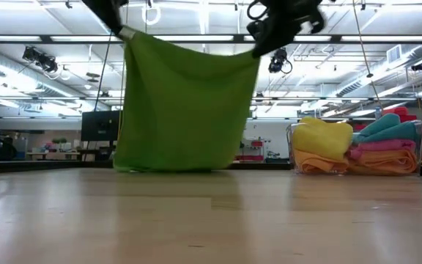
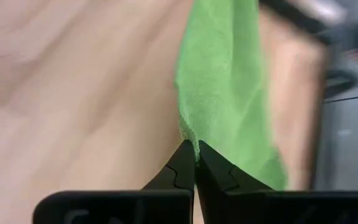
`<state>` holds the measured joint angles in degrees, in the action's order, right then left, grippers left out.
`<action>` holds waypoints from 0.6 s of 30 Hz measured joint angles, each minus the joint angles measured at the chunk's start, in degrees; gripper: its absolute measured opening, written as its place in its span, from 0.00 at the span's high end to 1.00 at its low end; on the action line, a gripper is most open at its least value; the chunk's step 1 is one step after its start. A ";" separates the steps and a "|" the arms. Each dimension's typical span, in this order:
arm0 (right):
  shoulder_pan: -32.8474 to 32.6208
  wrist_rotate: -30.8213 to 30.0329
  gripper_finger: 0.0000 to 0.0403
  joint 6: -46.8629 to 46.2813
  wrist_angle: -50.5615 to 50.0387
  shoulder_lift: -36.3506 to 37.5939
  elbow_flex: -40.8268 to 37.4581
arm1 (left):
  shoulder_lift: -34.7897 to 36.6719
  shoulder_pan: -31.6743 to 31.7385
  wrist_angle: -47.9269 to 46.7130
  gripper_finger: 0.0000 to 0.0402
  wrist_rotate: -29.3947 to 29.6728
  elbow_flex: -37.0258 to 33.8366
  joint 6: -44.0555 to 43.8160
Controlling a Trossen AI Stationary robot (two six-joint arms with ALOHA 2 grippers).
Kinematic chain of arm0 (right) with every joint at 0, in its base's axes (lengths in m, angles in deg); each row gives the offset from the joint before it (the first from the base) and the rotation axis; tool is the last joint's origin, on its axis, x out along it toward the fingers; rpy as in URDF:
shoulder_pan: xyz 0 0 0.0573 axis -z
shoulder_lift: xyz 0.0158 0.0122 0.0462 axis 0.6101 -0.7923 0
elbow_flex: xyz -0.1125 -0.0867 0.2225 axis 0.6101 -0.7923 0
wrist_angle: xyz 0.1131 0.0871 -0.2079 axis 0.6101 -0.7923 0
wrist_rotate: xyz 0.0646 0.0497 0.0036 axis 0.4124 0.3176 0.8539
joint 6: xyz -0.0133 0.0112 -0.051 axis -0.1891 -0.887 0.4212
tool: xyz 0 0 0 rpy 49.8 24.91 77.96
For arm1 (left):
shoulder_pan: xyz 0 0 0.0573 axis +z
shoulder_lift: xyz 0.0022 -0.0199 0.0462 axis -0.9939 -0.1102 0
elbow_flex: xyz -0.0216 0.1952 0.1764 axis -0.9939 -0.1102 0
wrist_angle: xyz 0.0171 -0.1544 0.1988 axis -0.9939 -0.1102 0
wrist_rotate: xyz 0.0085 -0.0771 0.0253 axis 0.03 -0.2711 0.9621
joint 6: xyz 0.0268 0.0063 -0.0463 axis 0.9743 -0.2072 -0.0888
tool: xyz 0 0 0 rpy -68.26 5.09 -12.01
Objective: Fold microfiber towels
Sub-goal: Fold the green microfiber cloth
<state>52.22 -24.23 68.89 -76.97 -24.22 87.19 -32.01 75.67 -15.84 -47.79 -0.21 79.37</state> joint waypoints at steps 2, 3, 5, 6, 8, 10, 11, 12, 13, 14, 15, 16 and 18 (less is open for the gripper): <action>-2.90 0.11 0.98 -1.40 -4.20 -0.03 -0.03 | -0.52 -3.11 1.77 0.98 -1.07 -3.14 -4.08; -4.34 0.07 0.98 -2.26 -5.93 0.03 -0.03 | -1.31 -4.56 3.96 0.98 -1.54 -4.54 -5.75; -7.09 0.02 0.98 -4.38 -9.39 0.03 -0.05 | -2.50 -7.97 10.71 0.96 -2.75 -7.52 -8.40; -8.64 0.35 0.98 -5.63 -9.74 0.03 -0.42 | -3.27 -9.72 12.66 0.96 -3.17 -8.94 -9.77; -11.32 1.31 0.98 -7.27 -8.81 0.10 -2.15 | -5.15 -12.59 19.64 0.96 -3.62 -10.92 -11.46; -14.20 1.45 0.98 -8.87 -8.29 0.09 -4.90 | -7.41 -15.49 23.59 0.97 -3.74 -12.51 -13.63; -15.49 1.45 0.98 -9.80 -6.86 0.08 -6.51 | -8.92 -16.58 24.62 0.98 -3.72 -13.01 -14.72; -16.89 1.51 0.98 -10.81 -5.63 0.04 -8.11 | -10.56 -17.58 26.63 0.98 -3.75 -13.01 -15.55; -18.31 1.68 0.98 -12.14 -5.31 0.03 -9.58 | -12.01 -18.84 28.18 0.98 -3.85 -12.99 -16.61; -19.66 1.98 0.98 -13.66 -5.06 0.03 -10.79 | -13.28 -19.87 28.48 0.98 -4.10 -12.97 -17.31; -21.21 2.41 0.98 -15.44 -4.30 0.03 -11.80 | -14.48 -20.70 30.12 0.98 -4.26 -12.97 -18.03; -22.86 2.93 0.98 -17.49 -3.78 0.01 -12.49 | -15.69 -21.71 33.00 0.97 -4.43 -12.93 -18.25; -26.07 4.80 0.98 -20.97 -4.00 0.03 -13.47 | -17.99 -23.45 37.57 0.95 -5.45 -12.86 -18.80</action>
<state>26.15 -19.43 47.92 -80.98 -24.19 73.71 -50.00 52.22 21.73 -53.24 -13.07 60.57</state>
